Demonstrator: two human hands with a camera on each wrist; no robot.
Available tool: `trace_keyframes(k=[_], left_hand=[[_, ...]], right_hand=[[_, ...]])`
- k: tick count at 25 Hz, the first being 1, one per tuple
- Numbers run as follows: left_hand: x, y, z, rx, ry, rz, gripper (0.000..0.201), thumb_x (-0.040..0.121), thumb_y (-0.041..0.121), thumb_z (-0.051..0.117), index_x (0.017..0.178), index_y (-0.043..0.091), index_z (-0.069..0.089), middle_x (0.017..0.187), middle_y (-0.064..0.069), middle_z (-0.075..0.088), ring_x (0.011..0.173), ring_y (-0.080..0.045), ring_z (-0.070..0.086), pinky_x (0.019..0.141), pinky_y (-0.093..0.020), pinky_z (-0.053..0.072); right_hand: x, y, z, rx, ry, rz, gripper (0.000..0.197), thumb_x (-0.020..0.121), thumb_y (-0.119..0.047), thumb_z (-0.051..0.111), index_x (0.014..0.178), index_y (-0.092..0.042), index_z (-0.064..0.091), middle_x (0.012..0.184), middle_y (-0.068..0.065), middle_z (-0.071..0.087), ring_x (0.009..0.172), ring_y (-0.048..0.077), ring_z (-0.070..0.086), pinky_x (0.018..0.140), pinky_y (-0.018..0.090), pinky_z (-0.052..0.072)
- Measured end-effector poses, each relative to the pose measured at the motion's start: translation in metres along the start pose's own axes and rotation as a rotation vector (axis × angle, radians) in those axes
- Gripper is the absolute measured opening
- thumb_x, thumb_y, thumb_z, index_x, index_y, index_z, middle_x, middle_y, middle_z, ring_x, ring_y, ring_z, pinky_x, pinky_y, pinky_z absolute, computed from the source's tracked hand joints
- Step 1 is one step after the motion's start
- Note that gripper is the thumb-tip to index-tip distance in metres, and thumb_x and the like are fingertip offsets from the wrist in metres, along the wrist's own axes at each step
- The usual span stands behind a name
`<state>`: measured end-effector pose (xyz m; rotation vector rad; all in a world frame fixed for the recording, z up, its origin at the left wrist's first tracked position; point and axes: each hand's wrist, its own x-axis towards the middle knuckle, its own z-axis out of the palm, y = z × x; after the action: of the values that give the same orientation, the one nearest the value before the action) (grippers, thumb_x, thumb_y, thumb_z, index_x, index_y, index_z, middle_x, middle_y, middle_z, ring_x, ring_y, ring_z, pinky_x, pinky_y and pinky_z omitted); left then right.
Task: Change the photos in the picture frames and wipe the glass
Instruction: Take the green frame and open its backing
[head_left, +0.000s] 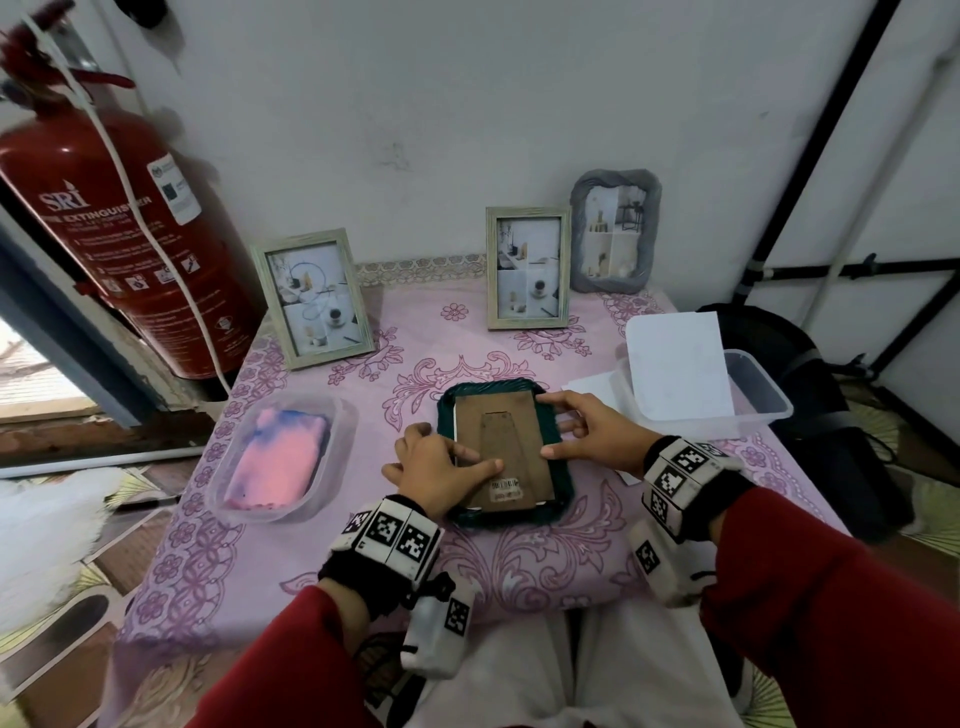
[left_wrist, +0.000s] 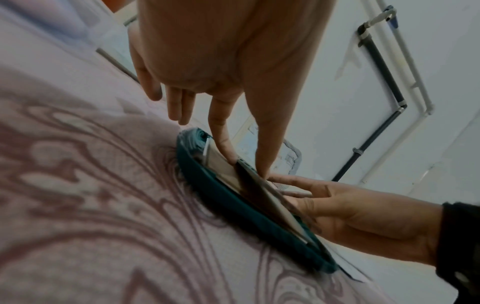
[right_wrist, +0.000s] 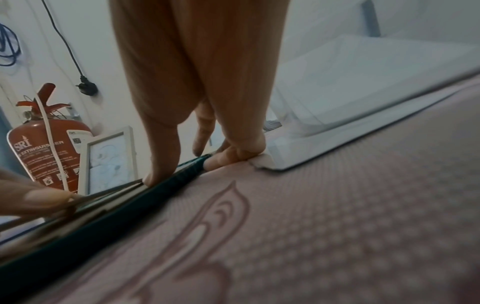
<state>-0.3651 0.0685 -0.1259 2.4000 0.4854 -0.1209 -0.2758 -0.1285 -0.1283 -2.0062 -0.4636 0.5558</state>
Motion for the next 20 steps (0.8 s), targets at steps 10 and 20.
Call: trace_keyframes(k=[10,20], left_hand=[[0.006,-0.013,-0.002,-0.127,0.100,-0.009,0.019,0.070,0.046,0.075,0.072,0.031,0.064,0.126,-0.002,0.036,0.126,-0.019,0.030,0.098,-0.033,0.028],[0.007,-0.029,-0.010,-0.480,0.067,0.109,0.057,0.068,0.023,0.081,0.113,0.014,0.048,0.100,-0.005,0.055,0.080,-0.012,0.057,0.060,-0.013,0.049]], right_hand=[[0.007,0.007,0.002,-0.150,0.015,-0.010,0.068,0.075,-0.013,0.076,0.135,-0.014,0.044,0.125,0.013,0.036,0.096,0.015,0.054,0.083,0.014,0.043],[0.005,0.006,0.002,-0.159,0.009,0.050,0.063,0.075,-0.017,0.076,0.132,-0.021,0.049,0.125,0.010,0.031,0.108,0.016,0.049,0.101,0.021,0.037]])
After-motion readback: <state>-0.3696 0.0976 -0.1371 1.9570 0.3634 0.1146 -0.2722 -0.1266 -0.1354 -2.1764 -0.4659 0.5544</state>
